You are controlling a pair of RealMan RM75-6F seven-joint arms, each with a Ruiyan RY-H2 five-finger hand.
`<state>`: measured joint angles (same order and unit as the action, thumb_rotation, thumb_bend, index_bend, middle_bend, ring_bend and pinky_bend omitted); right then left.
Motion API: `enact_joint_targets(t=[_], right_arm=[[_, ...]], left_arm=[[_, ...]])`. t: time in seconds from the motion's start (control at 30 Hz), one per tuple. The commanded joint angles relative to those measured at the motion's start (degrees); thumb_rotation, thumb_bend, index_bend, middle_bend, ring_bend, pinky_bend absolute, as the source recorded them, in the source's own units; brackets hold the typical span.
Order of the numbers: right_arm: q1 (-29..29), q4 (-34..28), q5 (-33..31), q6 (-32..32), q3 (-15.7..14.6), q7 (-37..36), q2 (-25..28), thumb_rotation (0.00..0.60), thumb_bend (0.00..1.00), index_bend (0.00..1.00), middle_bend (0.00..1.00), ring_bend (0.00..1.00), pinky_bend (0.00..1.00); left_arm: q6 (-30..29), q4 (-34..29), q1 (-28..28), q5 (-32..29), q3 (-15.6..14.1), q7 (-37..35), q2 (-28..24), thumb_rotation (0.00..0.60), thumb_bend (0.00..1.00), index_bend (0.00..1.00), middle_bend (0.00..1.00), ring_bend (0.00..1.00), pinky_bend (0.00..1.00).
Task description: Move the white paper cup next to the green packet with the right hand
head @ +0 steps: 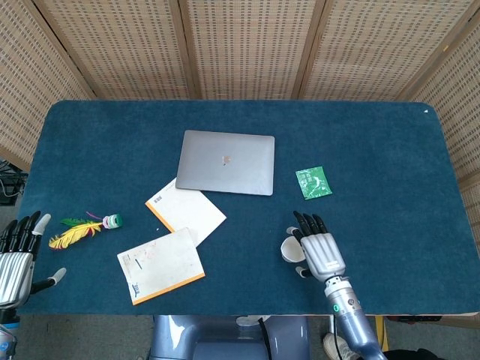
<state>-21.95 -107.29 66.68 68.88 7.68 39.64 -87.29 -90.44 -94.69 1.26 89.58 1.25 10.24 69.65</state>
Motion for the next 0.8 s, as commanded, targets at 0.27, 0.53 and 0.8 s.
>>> enact_joint_targets(t=[0.27,0.53,0.8], right_arm=[[-1.80,2.53,-3.18,0.53,-0.13,2.08,-2.38,0.600,0.20,0.32,0.00,0.00,0.00],[-2.64,4.69,-3.90,1.04,-0.24,1.97,-3.88,0.600,0.22,0.41,0.00,0.00,0.00],[-2.96,5.24,-1.60,2.38,-0.18,-0.62,-4.10,0.600,0.24,0.50,0.03,0.00,0.00]], left_arm=[[0.22,0.05,0.08,-0.10,-0.04,-0.22,-0.03,0.600,0.10,0.00,0.00,0.00,0.00],[0.06,0.00,0.02,0.06,-0.10,-0.32,-0.02,0.600,0.10,0.00,0.00,0.00,0.00],[0.18,0.06,0.10,0.22,-0.21,0.16,0.19,0.600,0.10,0.00,0.00,0.00,0.00]])
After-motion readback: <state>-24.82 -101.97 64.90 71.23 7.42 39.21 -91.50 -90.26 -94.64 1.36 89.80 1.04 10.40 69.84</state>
